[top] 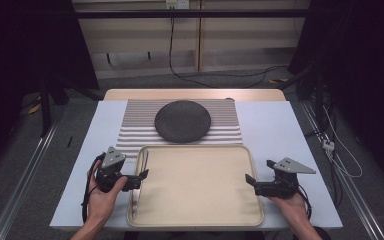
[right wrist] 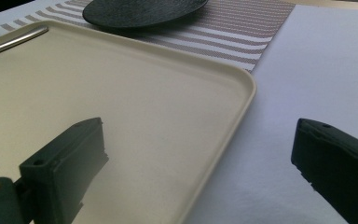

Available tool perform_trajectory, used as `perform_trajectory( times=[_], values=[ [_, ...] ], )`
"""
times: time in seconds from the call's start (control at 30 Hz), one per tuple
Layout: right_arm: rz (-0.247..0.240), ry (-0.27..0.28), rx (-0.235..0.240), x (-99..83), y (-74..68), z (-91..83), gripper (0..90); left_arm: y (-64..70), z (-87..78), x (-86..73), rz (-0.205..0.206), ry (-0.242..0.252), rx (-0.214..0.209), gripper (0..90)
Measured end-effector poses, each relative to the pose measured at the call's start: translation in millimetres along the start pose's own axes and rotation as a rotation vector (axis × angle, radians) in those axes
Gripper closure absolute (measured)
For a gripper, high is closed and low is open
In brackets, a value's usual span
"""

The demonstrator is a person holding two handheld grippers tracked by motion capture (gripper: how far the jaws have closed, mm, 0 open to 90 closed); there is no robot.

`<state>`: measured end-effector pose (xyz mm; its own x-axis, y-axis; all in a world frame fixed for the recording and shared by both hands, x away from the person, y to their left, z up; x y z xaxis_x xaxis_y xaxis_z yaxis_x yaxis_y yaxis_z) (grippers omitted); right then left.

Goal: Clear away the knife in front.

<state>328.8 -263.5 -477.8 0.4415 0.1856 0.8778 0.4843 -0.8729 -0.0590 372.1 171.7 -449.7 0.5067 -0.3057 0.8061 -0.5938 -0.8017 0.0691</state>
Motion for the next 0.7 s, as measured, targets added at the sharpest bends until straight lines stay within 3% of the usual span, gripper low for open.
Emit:
perform_trajectory(
  times=[0.17,0.27,0.4,0.47,0.7],
  values=[
    [0.003,-0.001,-0.003,-0.1,0.1,0.5,3.1,-9.9,-5.8,-9.8,0.015,-0.012,0.035,6.1],
    [0.003,-0.002,-0.005,-0.3,0.4,0.3,3.1,-14.3,-6.7,-17.0,-0.016,-0.009,0.045,6.1],
    [0.001,-0.001,-0.005,-0.2,0.1,-0.4,3.1,-19.0,-6.1,-23.3,-0.049,-0.001,0.027,6.1],
    [0.001,0.000,-0.006,-0.3,-0.5,-1.9,3.1,-19.6,-6.6,-25.6,-0.031,-0.009,0.037,6.0],
    [-0.001,0.002,-0.012,-0.9,-0.3,-3.7,3.1,-16.3,-4.5,-23.7,-0.032,-0.006,0.048,6.1]
  ],
)
Point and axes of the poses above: each handheld gripper's, and its own axes: z roughly forward along the jaws, x roughly out of its top, y roughly to its right, the point moved 5 cm from there along z, roughly forward along the jaws, and after that the axes turned 3 degrees about -z, right-handed, at the moved point
